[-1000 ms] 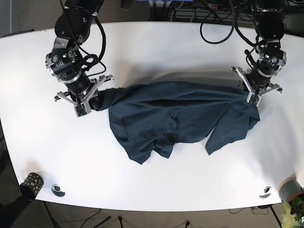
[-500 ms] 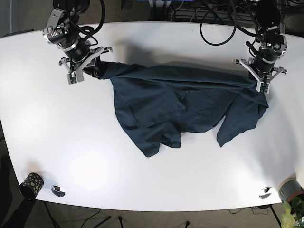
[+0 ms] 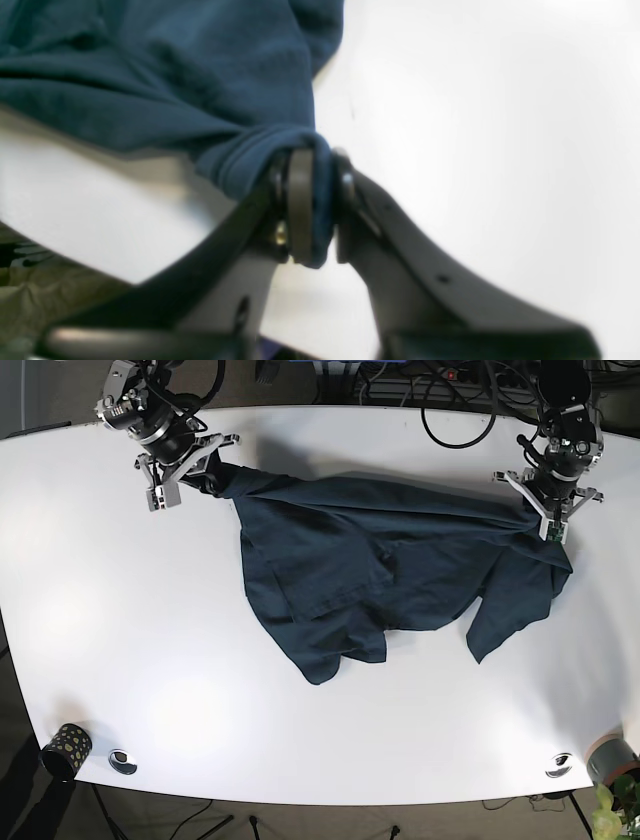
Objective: Fold the T-shirt properly
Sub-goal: 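Lay the shirt down and open both grippers, then grasp the shirt's edge with both grippers at its two corners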
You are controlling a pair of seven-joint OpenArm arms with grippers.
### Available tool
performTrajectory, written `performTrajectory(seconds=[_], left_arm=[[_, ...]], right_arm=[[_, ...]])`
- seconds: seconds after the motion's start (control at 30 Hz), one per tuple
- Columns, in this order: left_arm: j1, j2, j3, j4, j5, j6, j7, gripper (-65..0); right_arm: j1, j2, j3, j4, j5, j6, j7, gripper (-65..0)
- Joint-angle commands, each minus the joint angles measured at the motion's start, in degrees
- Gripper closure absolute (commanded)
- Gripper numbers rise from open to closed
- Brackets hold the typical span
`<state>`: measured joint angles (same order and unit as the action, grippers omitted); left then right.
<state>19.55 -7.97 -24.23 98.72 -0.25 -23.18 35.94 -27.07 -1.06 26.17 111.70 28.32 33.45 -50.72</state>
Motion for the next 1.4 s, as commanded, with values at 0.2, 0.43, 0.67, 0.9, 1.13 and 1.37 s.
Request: performTrajectory(seconds=[0.2,0.43,0.67,0.9,1.13,1.37], left_arm=[[-1.31,1.59,-2.98,6.56,-0.32,0.19,5.42,-50.8],[-5.35,3.44,-7.46,10.78,-0.32,0.19,5.86,-50.6],[-8.08,3.35,-9.57,11.83,-0.14,0.19,5.95,-50.6],[-9.84,3.35,-10.36,11.74,-0.23,0.19,5.95,-50.6],[-9.66,3.97,-10.54,12.01,-3.57,-3.15,5.95,-50.4],[-7.46,4.05,-13.35,12.18,-11.84,-9.83,7.18,-50.4]], right_arm=[[1.53,0.58,-0.11,1.31,0.92,0.44,1.18,-37.1],[7.77,2.51,-0.02,0.96,1.00,0.53,1.18,-46.3],[16.48,2.60,0.24,0.96,0.65,0.53,-6.12,-46.6],[21.40,2.42,0.33,1.05,1.00,0.53,-13.76,-46.3],[28.08,2.16,-0.02,-9.33,0.48,0.53,-14.20,-46.0],[35.55,3.30,-0.02,-25.41,0.39,0.44,-12.36,-46.0]])
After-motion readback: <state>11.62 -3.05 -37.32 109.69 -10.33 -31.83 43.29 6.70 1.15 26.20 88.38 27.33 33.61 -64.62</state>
